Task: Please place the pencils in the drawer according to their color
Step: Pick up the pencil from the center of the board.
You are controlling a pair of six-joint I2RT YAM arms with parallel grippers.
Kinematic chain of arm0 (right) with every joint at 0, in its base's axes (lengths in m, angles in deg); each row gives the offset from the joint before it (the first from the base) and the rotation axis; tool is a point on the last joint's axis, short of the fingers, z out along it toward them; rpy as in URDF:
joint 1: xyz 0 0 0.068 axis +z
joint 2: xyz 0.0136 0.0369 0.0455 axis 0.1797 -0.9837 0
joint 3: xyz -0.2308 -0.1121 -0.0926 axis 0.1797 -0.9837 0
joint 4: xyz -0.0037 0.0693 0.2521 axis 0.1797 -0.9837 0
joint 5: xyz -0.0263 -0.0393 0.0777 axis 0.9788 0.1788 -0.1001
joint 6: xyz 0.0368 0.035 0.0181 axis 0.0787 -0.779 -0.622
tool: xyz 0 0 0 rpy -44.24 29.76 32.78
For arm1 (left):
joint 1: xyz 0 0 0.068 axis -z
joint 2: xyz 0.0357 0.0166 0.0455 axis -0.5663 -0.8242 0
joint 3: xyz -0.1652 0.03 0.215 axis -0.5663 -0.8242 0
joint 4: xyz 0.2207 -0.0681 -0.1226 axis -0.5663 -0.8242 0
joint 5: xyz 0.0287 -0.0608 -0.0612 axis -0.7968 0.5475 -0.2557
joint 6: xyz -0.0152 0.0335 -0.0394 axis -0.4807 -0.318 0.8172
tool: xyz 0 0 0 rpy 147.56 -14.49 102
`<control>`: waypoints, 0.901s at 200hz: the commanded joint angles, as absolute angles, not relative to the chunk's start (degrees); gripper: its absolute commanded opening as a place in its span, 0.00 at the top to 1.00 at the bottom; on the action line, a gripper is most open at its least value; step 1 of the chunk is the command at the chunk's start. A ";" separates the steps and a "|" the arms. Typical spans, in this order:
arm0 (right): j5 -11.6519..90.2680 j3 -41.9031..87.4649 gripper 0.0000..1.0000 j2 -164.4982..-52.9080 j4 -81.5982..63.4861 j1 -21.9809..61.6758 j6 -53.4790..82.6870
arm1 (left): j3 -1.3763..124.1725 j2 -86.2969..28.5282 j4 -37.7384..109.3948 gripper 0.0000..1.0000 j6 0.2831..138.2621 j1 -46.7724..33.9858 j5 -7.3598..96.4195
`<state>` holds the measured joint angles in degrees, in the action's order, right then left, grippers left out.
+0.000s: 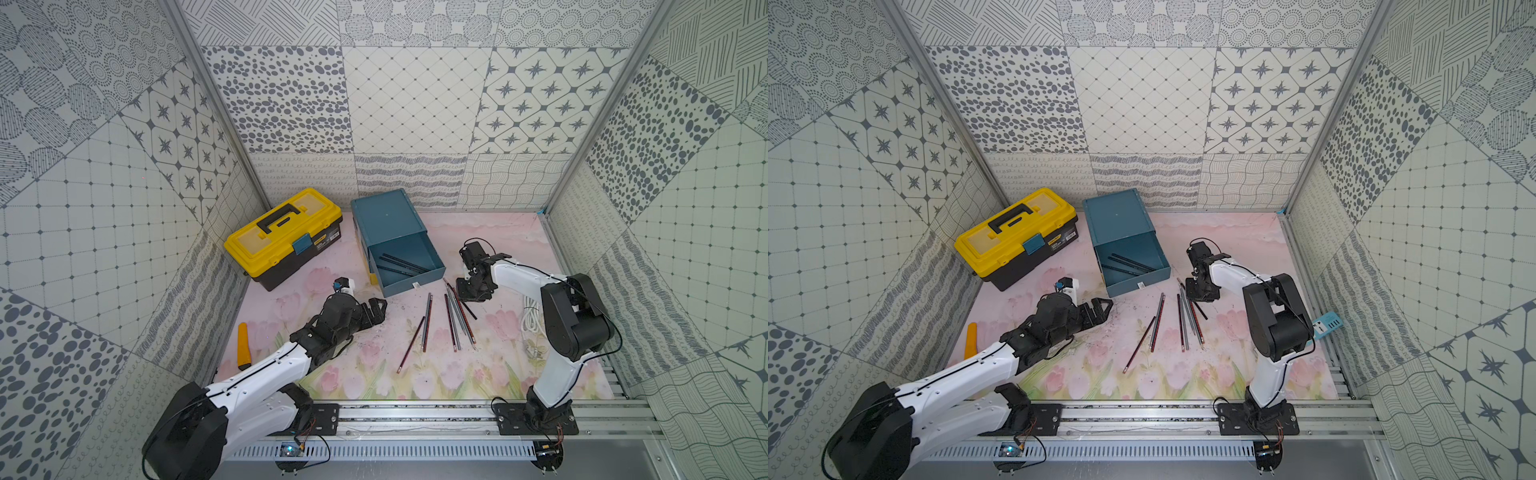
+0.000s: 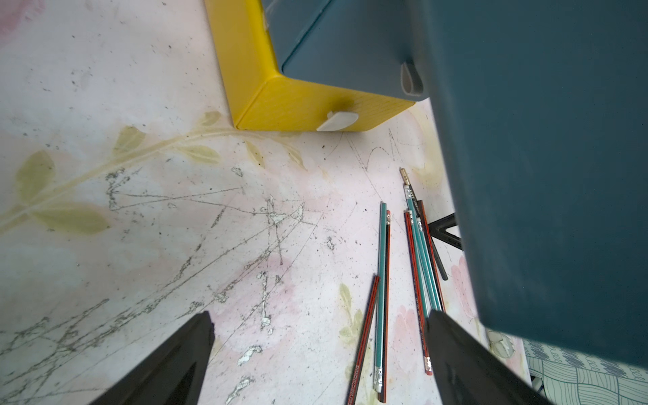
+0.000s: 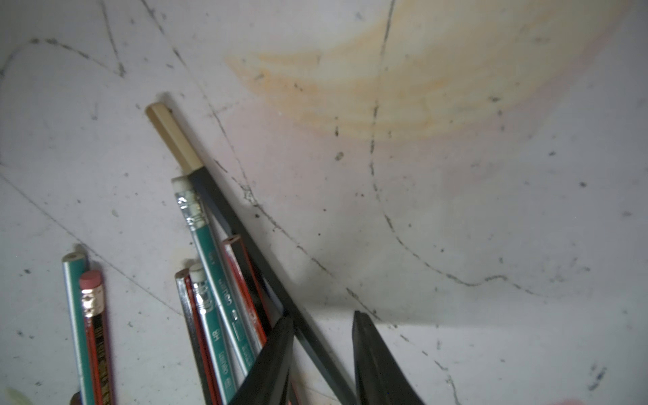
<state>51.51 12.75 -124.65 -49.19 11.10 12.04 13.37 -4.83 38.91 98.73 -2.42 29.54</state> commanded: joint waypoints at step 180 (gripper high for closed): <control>55.90 17.26 1.00 -131.55 -52.63 9.40 11.67 | 13.97 -7.47 42.45 0.01 98.11 -2.32 29.75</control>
